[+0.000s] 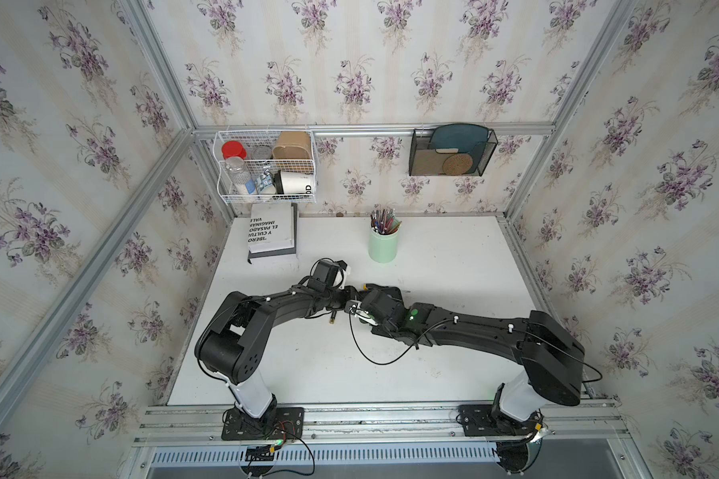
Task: Remove the battery from the alarm
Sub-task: Install the cover on the alarm.
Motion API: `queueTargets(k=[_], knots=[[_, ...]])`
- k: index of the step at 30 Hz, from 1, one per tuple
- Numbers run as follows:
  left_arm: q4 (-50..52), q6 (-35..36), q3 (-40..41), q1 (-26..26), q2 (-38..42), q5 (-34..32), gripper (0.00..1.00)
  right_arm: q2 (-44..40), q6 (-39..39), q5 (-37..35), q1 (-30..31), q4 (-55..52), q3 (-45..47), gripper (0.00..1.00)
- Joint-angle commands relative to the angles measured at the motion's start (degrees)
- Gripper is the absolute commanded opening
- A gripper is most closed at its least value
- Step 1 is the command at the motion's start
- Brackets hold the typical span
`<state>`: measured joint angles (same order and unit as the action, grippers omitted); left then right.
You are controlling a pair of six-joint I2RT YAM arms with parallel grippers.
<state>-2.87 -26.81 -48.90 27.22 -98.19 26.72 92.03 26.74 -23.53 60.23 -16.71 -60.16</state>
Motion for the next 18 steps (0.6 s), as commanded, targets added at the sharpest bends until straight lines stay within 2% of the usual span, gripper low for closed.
queueTargets(k=[1, 5, 10, 14, 18], knots=[[0.2, 0.7, 0.2, -0.1, 1.0, -0.2, 0.38, -1.8, -8.7, 5.0, -3.0, -0.5, -1.3, 0.36], [1.3, 1.3, -0.1, -0.1, 1.8, -1.2, 0.38, -1.3, -22.7, 8.2, -6.2, -3.2, -4.0, 0.39], [1.2, 1.2, 0.0, -0.6, 2.2, -0.8, 0.39, -0.6, -46.7, 11.4, -9.6, -8.3, -5.4, 0.41], [1.3, 2.1, -1.1, -1.0, 1.7, -0.1, 0.39, -4.3, -66.1, 17.6, -12.3, -6.8, 0.9, 0.42], [-1.2, 2.1, -0.6, -2.0, 3.9, -1.4, 0.43, -8.6, -76.7, 19.1, -14.0, -4.5, 6.9, 0.43]])
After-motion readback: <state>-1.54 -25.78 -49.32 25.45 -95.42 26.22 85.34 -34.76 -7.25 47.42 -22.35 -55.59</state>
